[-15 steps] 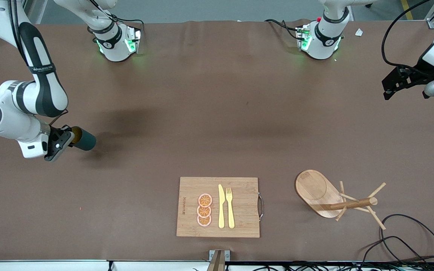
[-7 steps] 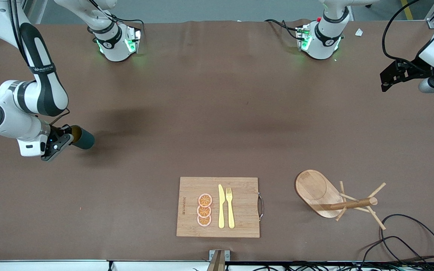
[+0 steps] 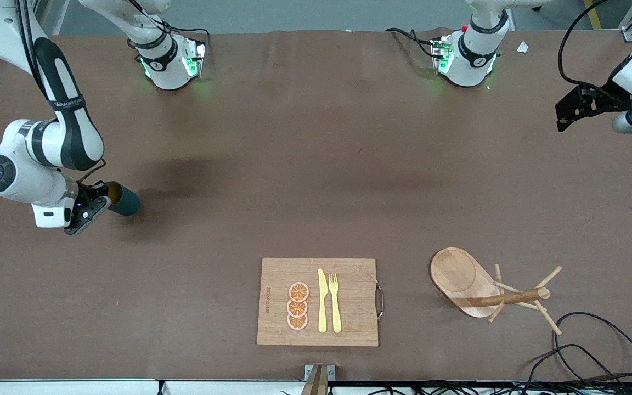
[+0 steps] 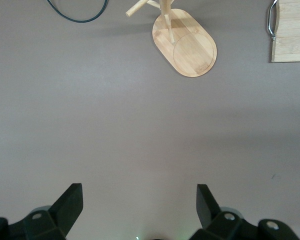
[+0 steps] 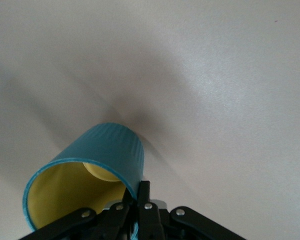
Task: Transfer cup from left to right arm and place
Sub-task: 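Lower the mug onto the table and open the right gripper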
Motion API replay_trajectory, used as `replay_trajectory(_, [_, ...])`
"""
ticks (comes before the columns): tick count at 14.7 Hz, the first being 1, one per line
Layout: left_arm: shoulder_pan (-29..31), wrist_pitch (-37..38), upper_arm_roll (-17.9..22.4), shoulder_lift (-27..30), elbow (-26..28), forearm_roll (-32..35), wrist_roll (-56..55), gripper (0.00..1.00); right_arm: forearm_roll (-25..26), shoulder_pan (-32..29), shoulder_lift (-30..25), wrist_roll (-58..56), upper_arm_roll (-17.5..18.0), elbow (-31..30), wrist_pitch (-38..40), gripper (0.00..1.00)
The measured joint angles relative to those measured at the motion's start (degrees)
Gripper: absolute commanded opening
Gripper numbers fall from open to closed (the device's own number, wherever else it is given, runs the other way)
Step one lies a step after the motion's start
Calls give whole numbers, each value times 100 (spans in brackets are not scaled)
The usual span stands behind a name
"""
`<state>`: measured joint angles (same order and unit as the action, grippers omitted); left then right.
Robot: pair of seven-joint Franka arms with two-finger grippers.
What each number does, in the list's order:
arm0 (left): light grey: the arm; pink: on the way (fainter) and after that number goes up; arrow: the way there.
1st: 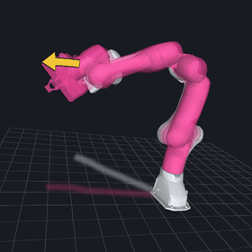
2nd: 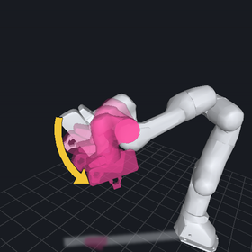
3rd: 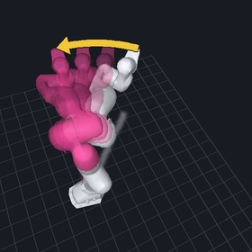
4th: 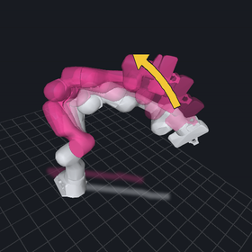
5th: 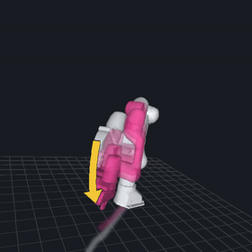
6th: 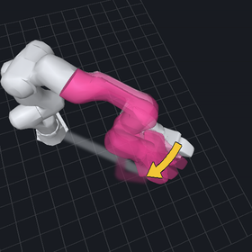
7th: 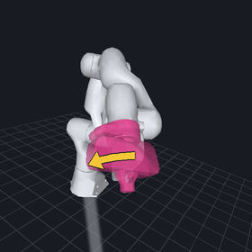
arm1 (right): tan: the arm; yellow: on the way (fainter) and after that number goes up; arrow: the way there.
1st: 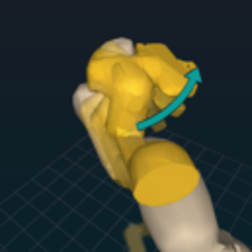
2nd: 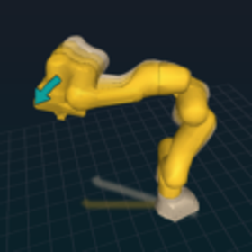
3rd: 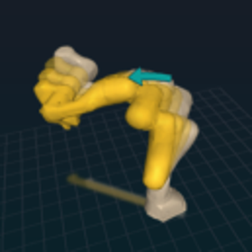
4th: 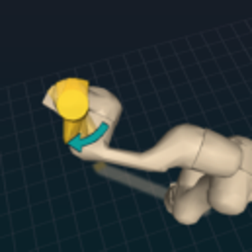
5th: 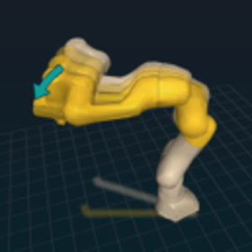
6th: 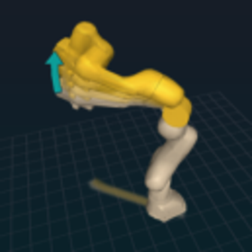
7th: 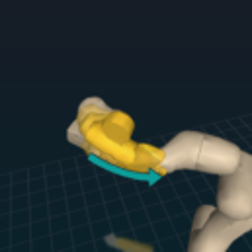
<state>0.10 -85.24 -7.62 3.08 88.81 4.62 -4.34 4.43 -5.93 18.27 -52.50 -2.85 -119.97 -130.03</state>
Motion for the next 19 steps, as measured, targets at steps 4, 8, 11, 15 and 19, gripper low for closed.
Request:
replay_trajectory(4, [77, 124, 34, 25, 11, 0, 6, 100, 15, 2, 108, 5, 4, 0, -2, 40])
replay_trajectory(8, [76, 146, 25, 60, 45, 0, 6, 100, 18, 2, 121, 16, 3, 14, -4, 100])
replay_trajectory(11, [74, 147, 23, 61, 53, 0, 8, 100, 18, 0, 119, 141, -2, 161, 180, 100])
replay_trajectory(15, [69, 147, -5, 104, 53, -1, 11, 100, 20, -6, 93, 1111, -6, 788, 1113, 100])
replay_trajectory(19, [70, 147, -4, 151, 57, -1, 3, 100, 21, -6, -1, 1367, -3, 1415, 1785, 100])
